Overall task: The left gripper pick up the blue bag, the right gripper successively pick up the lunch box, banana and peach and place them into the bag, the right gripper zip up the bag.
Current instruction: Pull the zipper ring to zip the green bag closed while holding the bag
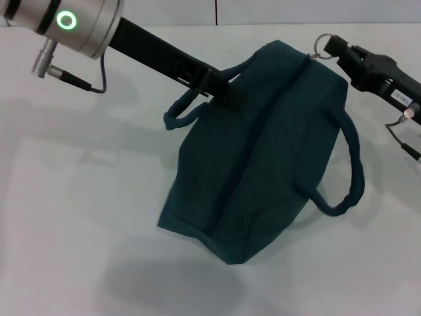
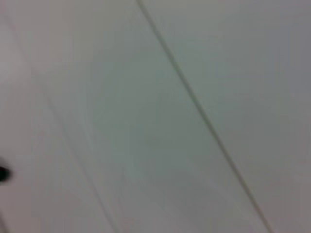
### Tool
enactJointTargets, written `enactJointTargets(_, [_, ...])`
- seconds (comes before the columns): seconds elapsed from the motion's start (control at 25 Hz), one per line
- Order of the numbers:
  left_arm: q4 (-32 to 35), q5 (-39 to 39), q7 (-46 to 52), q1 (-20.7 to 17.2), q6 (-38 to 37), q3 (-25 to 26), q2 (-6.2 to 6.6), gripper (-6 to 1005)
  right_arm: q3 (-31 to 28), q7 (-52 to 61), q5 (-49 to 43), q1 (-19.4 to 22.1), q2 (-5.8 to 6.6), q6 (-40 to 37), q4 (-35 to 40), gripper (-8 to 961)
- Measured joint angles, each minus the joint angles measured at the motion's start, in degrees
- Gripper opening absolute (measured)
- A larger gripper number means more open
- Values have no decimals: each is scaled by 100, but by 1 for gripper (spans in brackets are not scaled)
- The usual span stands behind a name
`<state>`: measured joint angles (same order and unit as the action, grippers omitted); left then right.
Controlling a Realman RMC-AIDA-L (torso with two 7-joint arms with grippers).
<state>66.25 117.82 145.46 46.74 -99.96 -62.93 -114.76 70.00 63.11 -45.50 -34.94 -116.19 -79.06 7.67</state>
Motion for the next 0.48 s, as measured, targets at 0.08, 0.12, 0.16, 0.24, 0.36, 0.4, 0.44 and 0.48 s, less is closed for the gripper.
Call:
enactJointTargets(0.08, [-32, -149, -82, 0, -84, 62, 8, 44, 0, 41, 16, 31, 0, 222, 4, 14])
enactJointTargets(0.12, [-45, -194, -114, 0, -127, 110, 9, 48, 6, 47, 17, 45, 0, 318, 12, 14])
enactJointTargets(0.16, [-56, -243, -153, 0, -179, 167, 6, 51, 14, 53, 18, 53, 0, 400, 17, 14])
enactJointTargets(0.24, [-71, -352, -236, 0, -259, 262, -5, 58, 31, 75, 18, 51, 0, 543, 17, 14])
enactJointTargets(0.36, [-124, -548, -361, 2, -301, 293, -9, 68, 44, 100, 17, 34, 0, 688, 10, 14])
enactJointTargets(0.4, [-156, -621, -406, 2, -314, 296, -9, 72, 46, 101, 12, 25, 1, 732, 7, 14])
enactJointTargets(0.44, [-188, -685, -454, 2, -327, 299, -9, 75, 51, 102, 5, 16, 0, 775, 2, 14])
enactJointTargets(0.48, [-225, -754, -502, 2, -337, 300, -8, 79, 55, 105, -4, 6, 0, 817, 0, 14])
